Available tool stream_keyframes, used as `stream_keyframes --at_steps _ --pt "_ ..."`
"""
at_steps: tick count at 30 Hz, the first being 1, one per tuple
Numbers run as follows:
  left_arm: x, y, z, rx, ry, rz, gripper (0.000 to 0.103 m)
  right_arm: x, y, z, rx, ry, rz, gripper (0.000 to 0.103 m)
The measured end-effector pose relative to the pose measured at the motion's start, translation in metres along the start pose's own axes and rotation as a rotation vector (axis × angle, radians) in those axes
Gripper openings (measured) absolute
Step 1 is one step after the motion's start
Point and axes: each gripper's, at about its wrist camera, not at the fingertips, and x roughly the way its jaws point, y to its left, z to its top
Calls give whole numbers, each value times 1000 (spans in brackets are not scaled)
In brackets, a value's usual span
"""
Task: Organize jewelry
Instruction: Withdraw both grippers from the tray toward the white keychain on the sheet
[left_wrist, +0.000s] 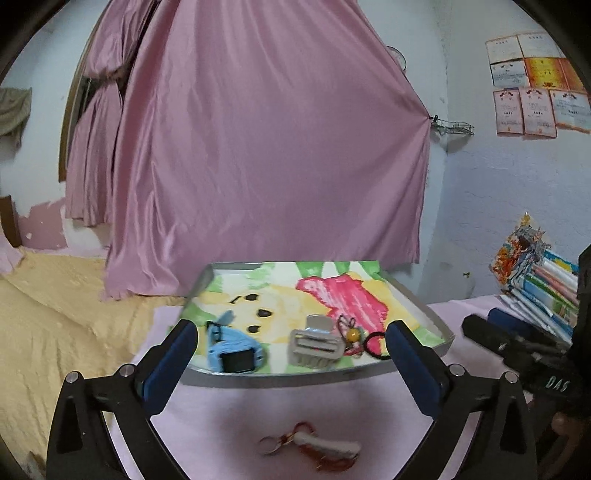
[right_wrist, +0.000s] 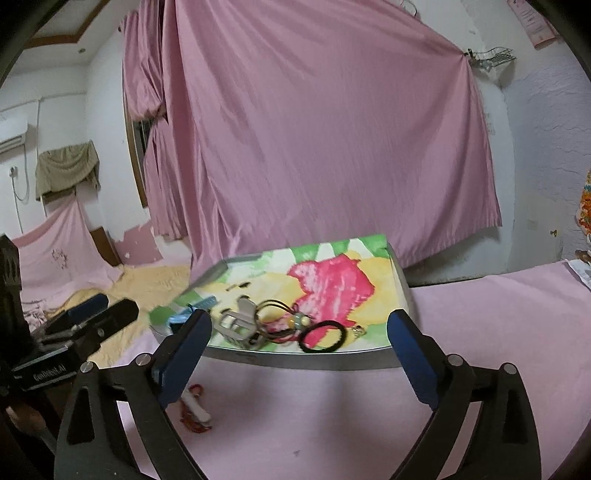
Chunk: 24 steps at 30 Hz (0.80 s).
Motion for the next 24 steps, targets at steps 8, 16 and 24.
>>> stream_keyframes --at_steps 8,16,24 --pt "-34 30 -15 -22 -60 41 102 -25 28 -10 -27 -81 42 95" --pt "-49 58 -28 -59 -62 59 102 -29 55 -24 -53 -71 61 96" --pt "-55 81 -38 -84 -43 81 102 -26 76 -34 -81 -20 75 96"
